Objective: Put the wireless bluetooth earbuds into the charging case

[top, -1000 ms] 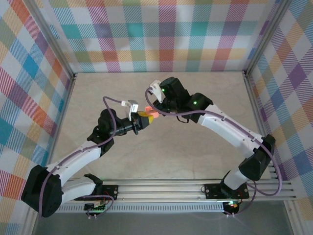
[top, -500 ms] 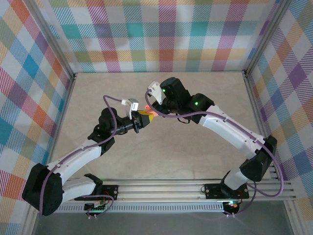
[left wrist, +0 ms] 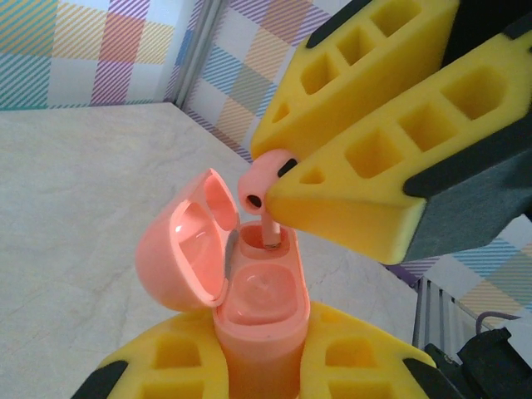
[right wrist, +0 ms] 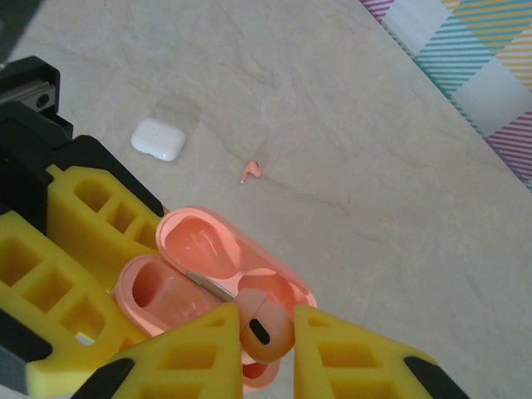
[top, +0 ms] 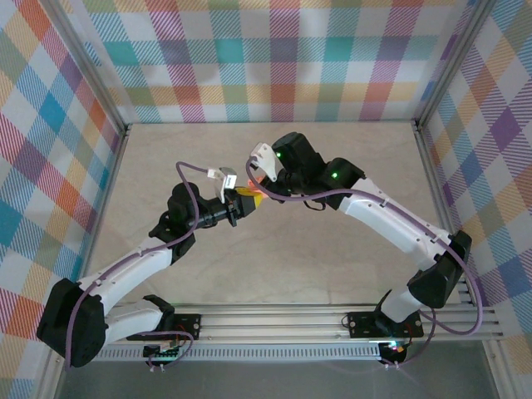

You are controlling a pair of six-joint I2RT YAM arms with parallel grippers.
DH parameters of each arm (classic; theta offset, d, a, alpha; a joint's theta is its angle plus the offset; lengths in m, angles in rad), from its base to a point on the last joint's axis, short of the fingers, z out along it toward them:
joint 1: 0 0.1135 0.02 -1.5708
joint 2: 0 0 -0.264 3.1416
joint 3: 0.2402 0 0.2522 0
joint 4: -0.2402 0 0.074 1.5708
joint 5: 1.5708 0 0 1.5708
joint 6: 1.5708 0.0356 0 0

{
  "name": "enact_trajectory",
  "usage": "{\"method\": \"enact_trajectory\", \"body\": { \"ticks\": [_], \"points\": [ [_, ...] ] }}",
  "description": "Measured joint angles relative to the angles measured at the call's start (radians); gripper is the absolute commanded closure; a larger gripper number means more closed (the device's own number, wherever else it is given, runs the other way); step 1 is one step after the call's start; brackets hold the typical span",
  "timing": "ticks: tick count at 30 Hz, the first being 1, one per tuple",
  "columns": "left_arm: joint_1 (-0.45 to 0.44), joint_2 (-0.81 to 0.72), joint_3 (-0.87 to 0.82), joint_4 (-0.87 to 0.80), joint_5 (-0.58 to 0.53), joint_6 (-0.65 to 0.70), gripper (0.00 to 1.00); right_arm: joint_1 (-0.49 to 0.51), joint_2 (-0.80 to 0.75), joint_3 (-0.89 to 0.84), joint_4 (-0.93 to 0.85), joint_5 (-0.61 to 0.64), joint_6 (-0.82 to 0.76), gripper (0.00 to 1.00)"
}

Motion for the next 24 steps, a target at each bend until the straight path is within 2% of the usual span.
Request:
{"method": "enact_trajectory", "body": {
  "ticks": [13,24],
  "points": [
    [0.000,-0.017,0.000,-0.015,-0.001,0.000,1.00,0.002,0.000,0.000,0.000,-0.003,-0.032,0.81],
    [-0.007,-0.033,0.000,-0.053,0.000,0.000,1.00,0.003,0.000,0.000,-0.015,-0.101,-0.050,0.81]
  ]
}}
